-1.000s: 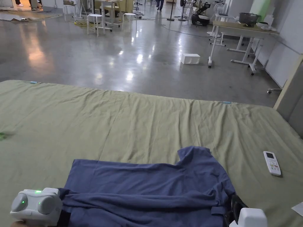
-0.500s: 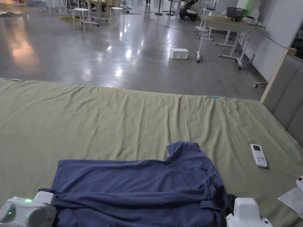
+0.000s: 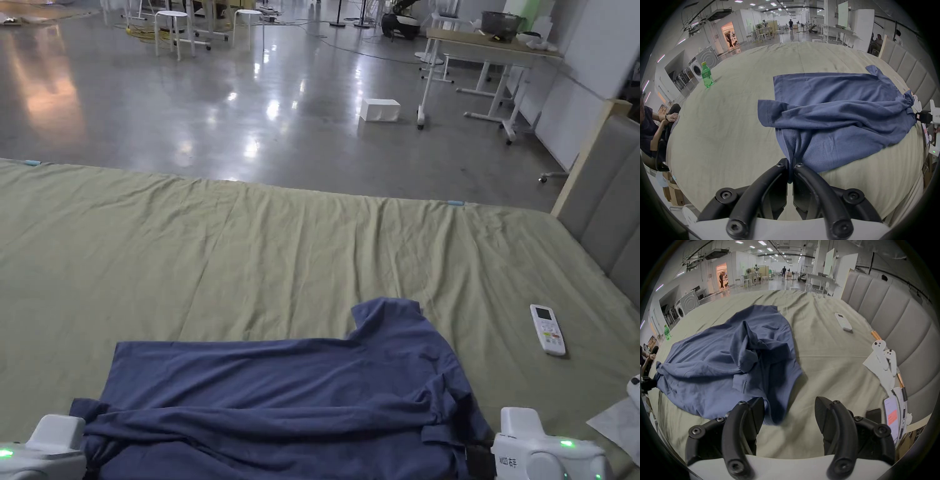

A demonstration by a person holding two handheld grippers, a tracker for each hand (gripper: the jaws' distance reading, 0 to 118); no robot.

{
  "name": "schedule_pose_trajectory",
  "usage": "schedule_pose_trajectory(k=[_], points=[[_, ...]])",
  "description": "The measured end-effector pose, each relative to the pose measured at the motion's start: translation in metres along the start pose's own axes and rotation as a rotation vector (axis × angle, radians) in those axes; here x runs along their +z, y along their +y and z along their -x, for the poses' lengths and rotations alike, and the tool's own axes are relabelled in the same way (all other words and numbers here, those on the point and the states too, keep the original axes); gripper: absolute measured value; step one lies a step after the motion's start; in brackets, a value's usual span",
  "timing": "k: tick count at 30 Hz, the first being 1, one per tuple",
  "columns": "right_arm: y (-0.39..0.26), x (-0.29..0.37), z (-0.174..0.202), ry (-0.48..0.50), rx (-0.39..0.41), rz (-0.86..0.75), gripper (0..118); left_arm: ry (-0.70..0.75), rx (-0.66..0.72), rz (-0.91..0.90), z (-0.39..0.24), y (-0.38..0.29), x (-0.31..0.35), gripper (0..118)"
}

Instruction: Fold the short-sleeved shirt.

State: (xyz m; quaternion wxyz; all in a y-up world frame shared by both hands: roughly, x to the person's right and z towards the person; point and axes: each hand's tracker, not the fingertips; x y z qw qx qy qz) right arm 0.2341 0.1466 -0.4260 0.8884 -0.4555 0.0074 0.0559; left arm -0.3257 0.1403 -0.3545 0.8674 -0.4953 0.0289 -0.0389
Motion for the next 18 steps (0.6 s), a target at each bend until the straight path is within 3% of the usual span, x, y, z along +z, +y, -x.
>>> schedule_pose_trajectory(k=[2, 6, 10, 12, 13, 14, 18], points=[[-0.001, -0.033, -0.01, 0.047, -0.035, 0.031, 68, 0.002, -0.004, 0.003, 0.001, -0.002, -0.003, 6], [-0.007, -0.028, 0.004, 0.036, -0.004, 0.147, 67, -0.002, 0.003, 0.009, 0.005, -0.004, -0.015, 6], [-0.012, -0.028, 0.008, 0.017, -0.031, 0.11, 62, 0.0, 0.002, 0.007, 0.004, -0.004, -0.015, 6], [-0.013, -0.023, 0.014, 0.02, -0.015, 0.094, 33, -0.001, -0.002, 0.005, 0.004, -0.004, -0.016, 6], [-0.011, -0.038, 0.013, -0.02, 0.034, 0.088, 14, 0.003, -0.006, 0.002, 0.004, -0.004, -0.016, 6], [-0.012, -0.039, 0.014, -0.057, 0.067, 0.078, 3, 0.004, -0.007, 0.002, 0.001, -0.005, -0.013, 6], [-0.008, -0.033, 0.014, -0.019, 0.036, 0.049, 3, 0.004, 0.001, -0.007, -0.008, -0.005, -0.004, 6]])
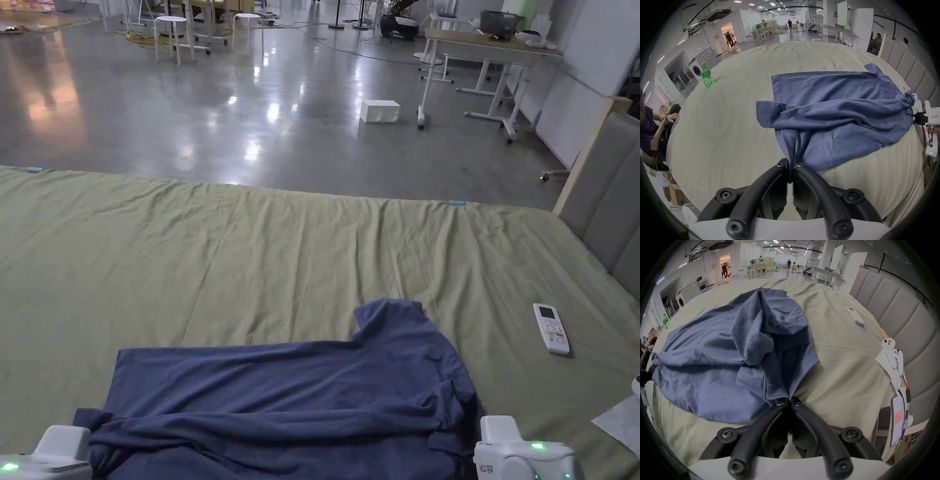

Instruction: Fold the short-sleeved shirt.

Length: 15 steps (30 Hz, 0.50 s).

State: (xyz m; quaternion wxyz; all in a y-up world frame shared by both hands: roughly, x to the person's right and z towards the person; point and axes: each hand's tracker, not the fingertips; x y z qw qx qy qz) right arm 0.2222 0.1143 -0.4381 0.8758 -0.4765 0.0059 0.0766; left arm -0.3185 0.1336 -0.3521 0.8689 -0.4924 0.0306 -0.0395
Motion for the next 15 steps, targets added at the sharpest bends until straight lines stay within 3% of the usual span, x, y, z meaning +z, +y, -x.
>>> schedule_pose_trajectory(k=[4, 9, 15], points=[[0.003, 0.03, 0.003, -0.012, 0.04, -0.074, 2, 0.001, -0.009, -0.017, -0.003, 0.004, 0.009, 6], [0.015, 0.049, -0.007, 0.081, -0.05, -0.136, 2, -0.008, 0.007, -0.038, 0.003, 0.007, 0.013, 6], [0.026, 0.081, -0.007, 0.07, 0.003, -0.161, 2, -0.039, 0.025, -0.084, 0.01, 0.017, 0.031, 6]])
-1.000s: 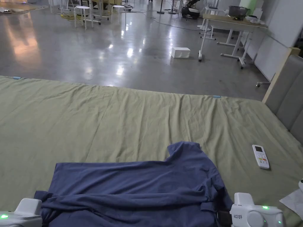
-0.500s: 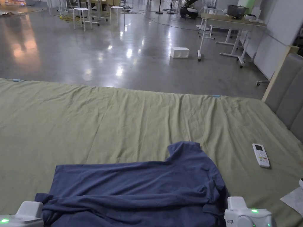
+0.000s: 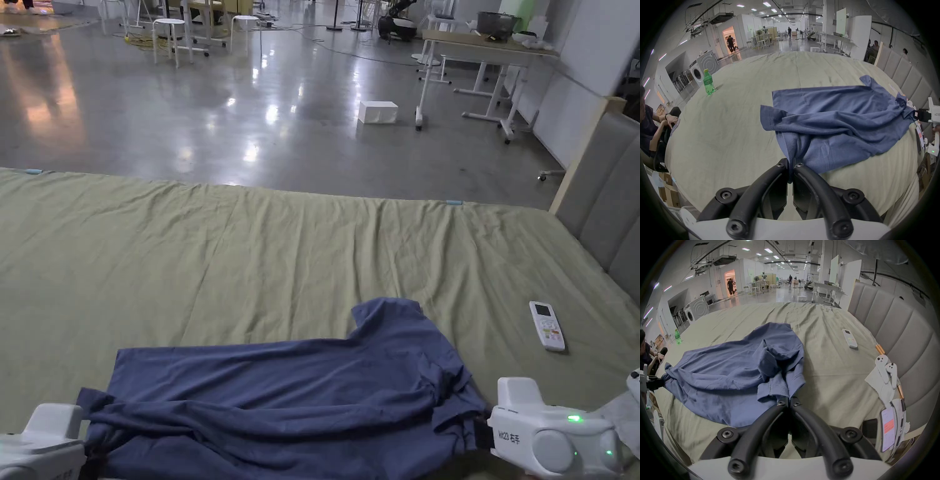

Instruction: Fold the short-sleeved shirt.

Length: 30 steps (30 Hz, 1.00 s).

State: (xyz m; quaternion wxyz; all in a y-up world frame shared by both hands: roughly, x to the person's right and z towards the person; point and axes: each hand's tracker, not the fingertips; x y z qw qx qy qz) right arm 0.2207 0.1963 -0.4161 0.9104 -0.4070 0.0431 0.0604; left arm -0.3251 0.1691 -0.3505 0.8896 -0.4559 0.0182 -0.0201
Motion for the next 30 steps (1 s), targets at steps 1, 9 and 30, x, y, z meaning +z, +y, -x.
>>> schedule_pose_trajectory(k=[1, 9, 30], points=[[0.002, 0.004, -0.001, -0.008, 0.007, -0.015, 2, -0.007, 0.008, -0.005, 0.0, 0.003, 0.006, 6], [0.021, 0.049, -0.012, -0.015, 0.003, -0.046, 2, -0.059, 0.049, -0.056, 0.013, 0.023, 0.039, 6], [-0.143, 0.072, 0.0, -0.009, -0.026, 0.263, 2, -0.034, 0.06, 0.168, 0.081, -0.113, 0.031, 5]])
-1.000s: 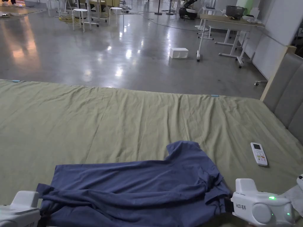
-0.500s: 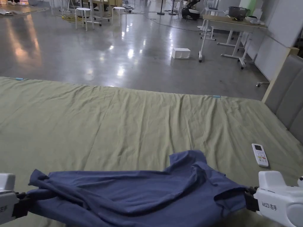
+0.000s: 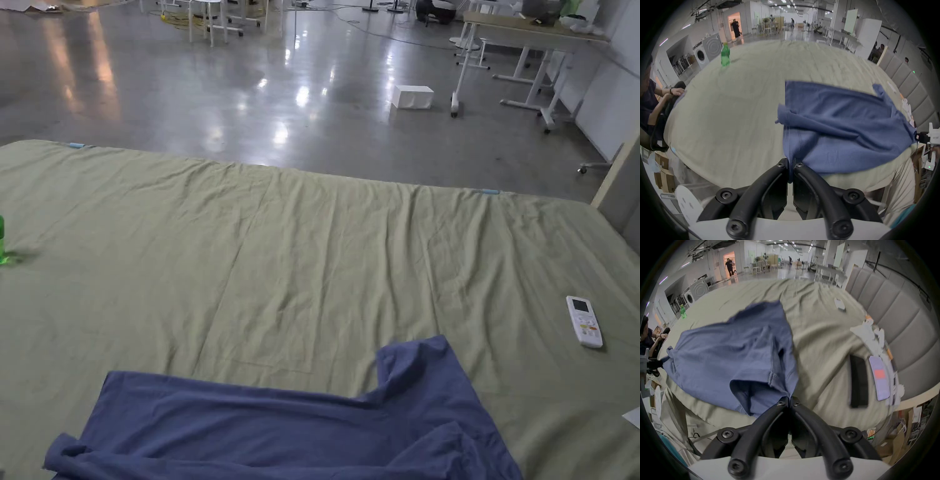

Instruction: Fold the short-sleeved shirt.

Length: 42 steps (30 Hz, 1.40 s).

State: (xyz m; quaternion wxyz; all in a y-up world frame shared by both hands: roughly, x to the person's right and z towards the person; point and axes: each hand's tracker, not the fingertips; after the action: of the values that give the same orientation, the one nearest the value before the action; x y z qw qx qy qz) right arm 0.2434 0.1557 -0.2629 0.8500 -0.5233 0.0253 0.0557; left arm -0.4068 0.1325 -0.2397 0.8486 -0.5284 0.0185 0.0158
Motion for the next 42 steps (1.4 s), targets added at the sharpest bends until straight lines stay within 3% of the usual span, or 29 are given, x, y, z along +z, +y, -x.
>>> schedule_pose_trajectory(k=[6, 11, 12, 13, 14, 16, 20, 25, 28, 31, 32, 33, 35, 36, 37, 38, 42], points=[[-0.015, -0.029, 0.014, -0.037, -0.004, 0.018, 2, 0.049, -0.042, 0.002, -0.009, -0.018, -0.03, 6], [-0.007, -0.023, 0.03, -0.11, 0.067, -0.001, 4, 0.057, -0.037, 0.005, -0.008, -0.014, -0.02, 9], [-0.004, -0.017, 0.034, -0.145, 0.085, -0.001, 12, 0.067, -0.032, 0.002, -0.01, -0.011, -0.016, 15], [-0.002, -0.015, 0.033, -0.183, 0.097, -0.018, 27, 0.097, -0.023, -0.002, -0.012, -0.009, -0.013, 23], [0.001, -0.012, 0.031, -0.219, 0.114, -0.045, 52, 0.134, -0.022, -0.016, -0.014, -0.005, -0.009, 42], [0.011, 0.008, 0.038, -0.243, 0.118, -0.127, 73, 0.138, -0.037, -0.086, -0.025, 0.002, 0.005, 62], [0.038, 0.047, 0.062, -0.253, 0.098, -0.303, 85, 0.101, -0.045, -0.23, -0.061, 0.026, 0.039, 63], [0.059, 0.064, 0.09, -0.19, 0.054, -0.647, 86, 0.07, -0.049, -0.499, -0.09, 0.046, 0.043, 63], [0.065, 0.074, 0.112, -0.179, 0.021, -0.825, 79, 0.079, -0.056, -0.697, -0.11, 0.056, 0.043, 62], [0.067, 0.084, 0.136, -0.173, -0.002, -0.948, 37, 0.105, -0.067, -0.832, -0.14, 0.062, 0.062, 59], [0.069, 0.088, 0.143, -0.185, 0.025, -1.008, 20, 0.117, -0.06, -0.872, -0.146, 0.063, 0.066, 49], [0.068, 0.083, 0.147, -0.183, -0.008, -1.018, 15, 0.125, -0.05, -0.896, -0.151, 0.063, 0.069, 34], [0.069, 0.086, 0.155, -0.209, -0.002, -1.077, 13, 0.137, -0.038, -0.938, -0.159, 0.064, 0.074, 20], [0.068, 0.085, 0.156, -0.175, -0.021, -1.068, 13, 0.146, -0.032, -0.948, -0.162, 0.063, 0.076, 20], [0.069, 0.086, 0.16, -0.181, -0.019, -1.09, 9, 0.146, -0.024, -0.951, -0.163, 0.062, 0.078, 8], [0.069, 0.086, 0.162, -0.171, -0.022, -1.104, 1, 0.127, -0.017, -0.956, -0.163, 0.062, 0.081, 8], [0.076, 0.086, 0.169, -0.153, -0.006, -1.099, 1, 0.154, 0.003, -0.954, -0.163, 0.059, 0.085, 2]])
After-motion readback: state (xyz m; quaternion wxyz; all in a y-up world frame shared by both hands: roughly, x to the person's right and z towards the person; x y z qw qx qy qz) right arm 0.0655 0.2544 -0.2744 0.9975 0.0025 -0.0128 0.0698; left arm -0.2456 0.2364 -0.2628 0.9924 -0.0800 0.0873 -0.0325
